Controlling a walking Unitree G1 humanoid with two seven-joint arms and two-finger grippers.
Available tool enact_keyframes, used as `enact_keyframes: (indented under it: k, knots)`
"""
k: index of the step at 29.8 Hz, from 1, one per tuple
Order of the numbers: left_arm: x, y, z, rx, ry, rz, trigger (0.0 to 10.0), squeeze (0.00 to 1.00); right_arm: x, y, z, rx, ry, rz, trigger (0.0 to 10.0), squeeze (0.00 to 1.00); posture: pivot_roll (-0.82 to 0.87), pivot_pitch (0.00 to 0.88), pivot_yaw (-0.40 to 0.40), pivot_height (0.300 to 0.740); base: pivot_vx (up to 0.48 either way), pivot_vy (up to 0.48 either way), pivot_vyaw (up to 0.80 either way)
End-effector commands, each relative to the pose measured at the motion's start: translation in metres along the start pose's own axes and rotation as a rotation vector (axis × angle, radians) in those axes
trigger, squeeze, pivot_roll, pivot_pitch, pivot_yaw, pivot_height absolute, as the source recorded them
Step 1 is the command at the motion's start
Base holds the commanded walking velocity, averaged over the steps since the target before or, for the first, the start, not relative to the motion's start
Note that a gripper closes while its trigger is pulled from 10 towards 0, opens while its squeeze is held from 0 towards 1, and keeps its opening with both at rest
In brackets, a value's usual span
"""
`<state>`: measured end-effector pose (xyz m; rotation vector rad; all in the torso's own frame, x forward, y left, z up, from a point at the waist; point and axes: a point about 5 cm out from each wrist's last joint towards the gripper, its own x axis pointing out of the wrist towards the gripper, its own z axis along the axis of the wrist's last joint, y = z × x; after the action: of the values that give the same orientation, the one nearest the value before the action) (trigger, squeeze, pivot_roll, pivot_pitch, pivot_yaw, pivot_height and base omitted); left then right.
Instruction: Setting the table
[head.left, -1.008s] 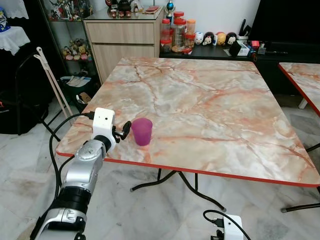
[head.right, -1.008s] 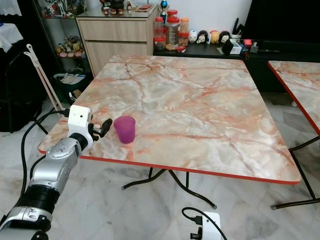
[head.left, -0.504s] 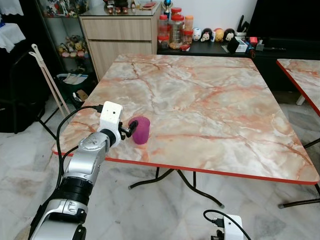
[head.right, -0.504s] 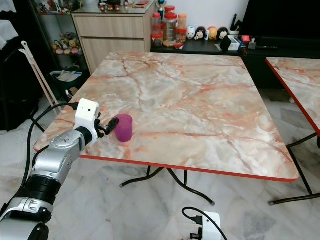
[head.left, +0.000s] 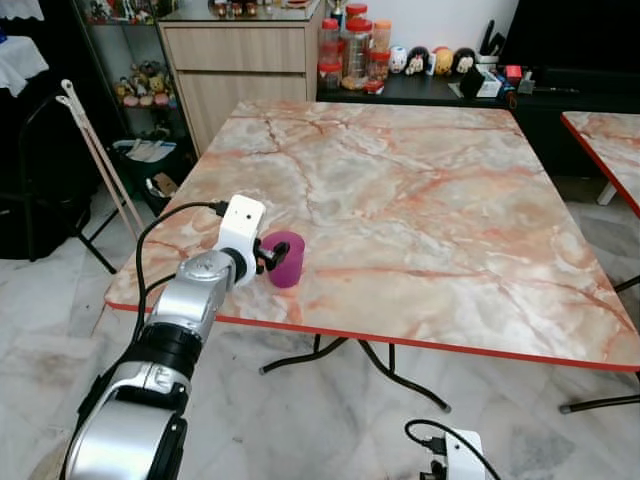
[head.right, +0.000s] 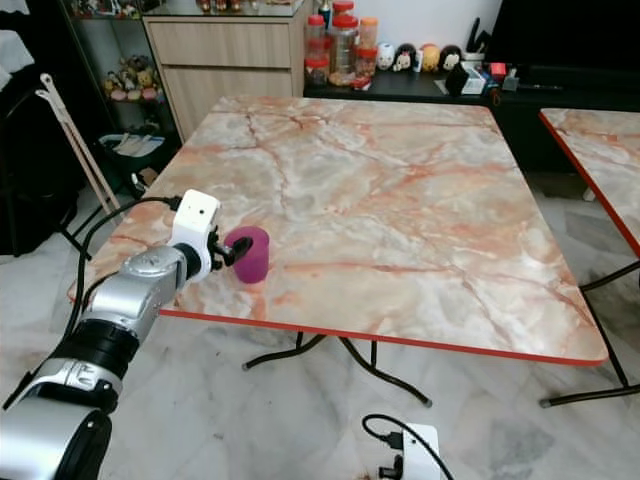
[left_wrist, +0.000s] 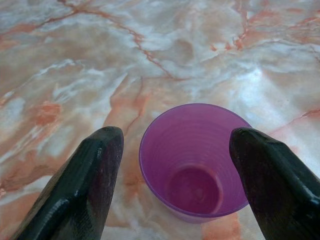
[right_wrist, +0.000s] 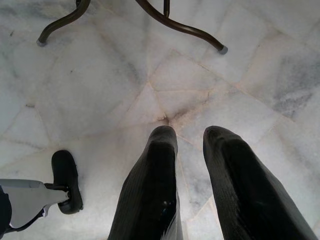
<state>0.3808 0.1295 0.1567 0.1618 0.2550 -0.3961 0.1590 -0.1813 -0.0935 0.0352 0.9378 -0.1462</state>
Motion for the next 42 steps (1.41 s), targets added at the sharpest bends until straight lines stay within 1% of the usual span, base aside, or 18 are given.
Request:
enact_keyframes:
  k: [1, 6, 11, 14, 18, 19, 24, 32, 36, 42]
  knots:
    - [0.003, 0.003, 0.007, 0.022, 0.003, 0.0, 10.0, 0.0, 0.0, 0.001, -0.001, -0.002, 0.004, 0.003, 10.0, 0.0, 0.03, 0.0, 0.016, 0.74, 0.0, 0.0, 0.0]
    - [0.007, 0.006, 0.013, 0.043, 0.011, -0.005, 10.0, 0.0, -0.001, 0.0, -0.003, 0.001, 0.009, 0.002, 10.0, 0.0, 0.03, 0.0, 0.018, 0.74, 0.0, 0.0, 0.0]
    - [0.008, 0.007, 0.014, 0.052, 0.014, -0.006, 10.0, 0.0, -0.001, 0.0, -0.004, -0.005, 0.014, 0.006, 10.0, 0.0, 0.03, 0.0, 0.019, 0.74, 0.0, 0.0, 0.0]
    - [0.011, 0.005, 0.011, 0.062, 0.037, -0.022, 10.0, 0.0, -0.001, 0.001, -0.004, -0.013, 0.014, 0.01, 10.0, 0.0, 0.02, 0.0, 0.02, 0.74, 0.0, 0.0, 0.0]
    - [0.013, 0.005, 0.004, 0.065, 0.073, -0.006, 10.0, 0.0, -0.001, 0.001, -0.005, -0.013, 0.015, 0.01, 10.0, 0.0, 0.02, 0.0, 0.019, 0.74, 0.0, 0.0, 0.0]
    - [0.013, 0.005, 0.0, 0.065, 0.098, 0.005, 10.0, 0.0, -0.001, 0.001, -0.006, -0.015, 0.018, 0.01, 10.0, 0.0, 0.02, 0.0, 0.02, 0.74, 0.0, 0.0, 0.0]
    - [0.014, 0.005, -0.009, 0.056, 0.137, 0.021, 10.0, 0.0, -0.002, 0.001, -0.007, -0.018, 0.021, 0.012, 10.0, 0.0, 0.02, 0.0, 0.019, 0.74, 0.0, 0.0, 0.0]
    - [0.014, 0.005, -0.014, 0.05, 0.156, 0.02, 10.0, 0.0, -0.002, 0.0, -0.008, -0.024, 0.024, 0.013, 10.0, 0.0, 0.02, 0.0, 0.018, 0.74, 0.0, 0.0, 0.0]
    - [0.011, 0.01, -0.018, 0.055, 0.172, 0.024, 10.0, 0.0, -0.002, 0.0, -0.009, -0.029, 0.024, 0.015, 10.0, 0.0, 0.02, 0.0, 0.017, 0.74, 0.0, 0.0, 0.0]
    - [0.008, 0.015, -0.019, 0.06, 0.166, 0.038, 10.0, 0.0, -0.002, 0.0, -0.009, -0.029, 0.025, 0.014, 10.0, 0.0, 0.02, 0.0, 0.015, 0.74, 0.0, 0.0, 0.0]
